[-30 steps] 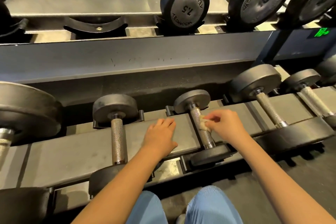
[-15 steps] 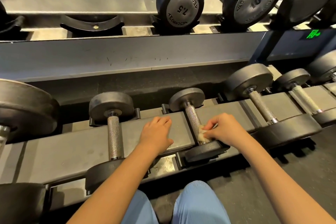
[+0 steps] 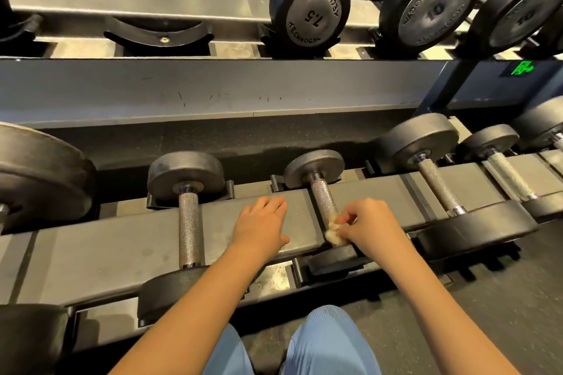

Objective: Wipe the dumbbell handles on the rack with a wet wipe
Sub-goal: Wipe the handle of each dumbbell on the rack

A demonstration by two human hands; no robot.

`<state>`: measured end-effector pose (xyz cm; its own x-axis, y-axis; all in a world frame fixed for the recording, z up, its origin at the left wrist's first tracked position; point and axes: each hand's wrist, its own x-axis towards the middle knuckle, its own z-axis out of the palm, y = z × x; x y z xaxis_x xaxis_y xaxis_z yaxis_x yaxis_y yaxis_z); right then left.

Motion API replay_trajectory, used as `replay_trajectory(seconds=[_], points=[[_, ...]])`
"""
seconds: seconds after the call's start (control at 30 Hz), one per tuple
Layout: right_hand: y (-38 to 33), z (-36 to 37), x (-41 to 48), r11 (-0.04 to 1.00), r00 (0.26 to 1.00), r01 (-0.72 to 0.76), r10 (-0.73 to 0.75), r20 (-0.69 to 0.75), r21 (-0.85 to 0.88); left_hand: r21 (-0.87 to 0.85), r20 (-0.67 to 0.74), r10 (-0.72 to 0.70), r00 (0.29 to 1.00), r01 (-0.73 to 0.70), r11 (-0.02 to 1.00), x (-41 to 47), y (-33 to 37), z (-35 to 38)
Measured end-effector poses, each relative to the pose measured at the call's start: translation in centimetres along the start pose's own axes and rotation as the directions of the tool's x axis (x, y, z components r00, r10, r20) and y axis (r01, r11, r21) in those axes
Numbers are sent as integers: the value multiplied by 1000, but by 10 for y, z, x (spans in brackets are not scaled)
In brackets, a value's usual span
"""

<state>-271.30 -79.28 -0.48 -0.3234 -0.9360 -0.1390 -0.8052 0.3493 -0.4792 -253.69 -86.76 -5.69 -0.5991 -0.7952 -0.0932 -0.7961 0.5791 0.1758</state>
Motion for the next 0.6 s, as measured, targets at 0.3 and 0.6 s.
replay_trajectory(seconds=[0.3, 0.6], points=[[-33, 5, 41, 994, 974, 108, -100, -204, 27, 8, -2, -2, 1000, 2, 1000, -1, 0, 2], [-16, 3, 19, 995, 998, 59, -61, -21, -86, 3, 0, 1, 1000, -1, 1000, 1, -1, 4]])
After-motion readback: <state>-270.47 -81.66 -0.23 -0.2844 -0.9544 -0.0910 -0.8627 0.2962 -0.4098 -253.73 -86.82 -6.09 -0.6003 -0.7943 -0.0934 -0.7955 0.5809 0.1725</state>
